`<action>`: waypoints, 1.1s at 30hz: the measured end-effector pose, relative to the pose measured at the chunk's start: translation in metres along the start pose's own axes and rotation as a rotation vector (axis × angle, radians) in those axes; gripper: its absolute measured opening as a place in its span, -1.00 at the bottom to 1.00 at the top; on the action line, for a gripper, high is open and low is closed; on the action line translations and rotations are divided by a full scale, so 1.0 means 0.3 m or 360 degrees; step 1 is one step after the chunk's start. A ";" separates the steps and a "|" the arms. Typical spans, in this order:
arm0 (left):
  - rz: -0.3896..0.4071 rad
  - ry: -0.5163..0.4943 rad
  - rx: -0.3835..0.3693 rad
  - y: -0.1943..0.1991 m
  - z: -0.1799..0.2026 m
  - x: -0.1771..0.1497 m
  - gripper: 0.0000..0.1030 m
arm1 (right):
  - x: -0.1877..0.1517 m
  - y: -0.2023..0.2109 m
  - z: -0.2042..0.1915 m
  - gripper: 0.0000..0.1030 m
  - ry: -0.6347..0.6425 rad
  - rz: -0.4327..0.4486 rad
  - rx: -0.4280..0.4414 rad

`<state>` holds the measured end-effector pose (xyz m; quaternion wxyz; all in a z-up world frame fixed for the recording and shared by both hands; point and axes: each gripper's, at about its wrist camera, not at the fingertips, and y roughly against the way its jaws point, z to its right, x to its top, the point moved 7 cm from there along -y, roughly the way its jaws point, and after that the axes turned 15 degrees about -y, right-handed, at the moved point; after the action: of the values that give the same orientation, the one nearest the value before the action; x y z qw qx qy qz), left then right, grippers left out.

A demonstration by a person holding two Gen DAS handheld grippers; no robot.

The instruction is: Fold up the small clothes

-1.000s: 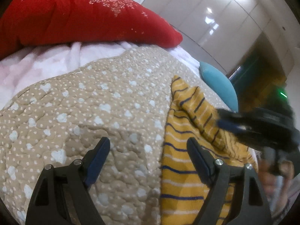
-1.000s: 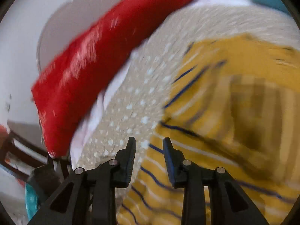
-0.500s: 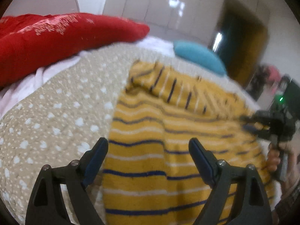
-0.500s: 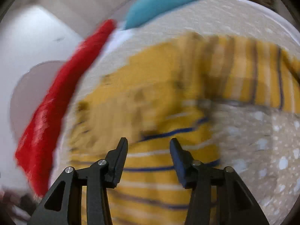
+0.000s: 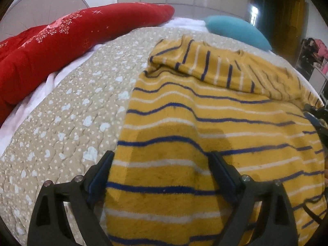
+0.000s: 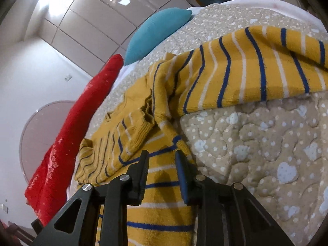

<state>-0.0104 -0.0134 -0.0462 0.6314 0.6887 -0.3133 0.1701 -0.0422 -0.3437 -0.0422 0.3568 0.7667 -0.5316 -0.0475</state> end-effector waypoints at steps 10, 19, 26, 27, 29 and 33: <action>-0.0060 -0.0007 0.0028 -0.022 -0.001 0.008 0.92 | 0.019 0.001 0.007 -0.28 -0.0048 0.0001 0.0143; -0.0133 -0.0024 0.0141 -0.046 0.005 0.015 1.00 | 0.037 0.025 0.026 -0.21 -0.0167 -0.0023 0.0338; -0.0150 -0.0045 0.0207 -0.049 0.011 0.018 1.00 | 0.038 0.024 0.019 -0.11 -0.0174 -0.0036 0.0368; -0.0149 -0.0048 0.0213 -0.049 0.012 0.018 1.00 | 0.038 0.025 0.017 -0.11 -0.0176 -0.0036 0.0373; -0.0149 -0.0051 0.0225 -0.049 0.013 0.019 1.00 | 0.039 0.025 0.016 -0.10 -0.0182 -0.0038 0.0384; -0.0141 -0.0065 0.0252 -0.047 0.016 0.021 1.00 | 0.043 0.026 0.016 -0.09 -0.0185 -0.0040 0.0391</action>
<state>0.0024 -0.0195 -0.0537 0.5754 0.7528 -0.2810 0.1523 -0.0448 -0.3585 -0.0371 0.2281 0.8071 -0.5436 -0.0310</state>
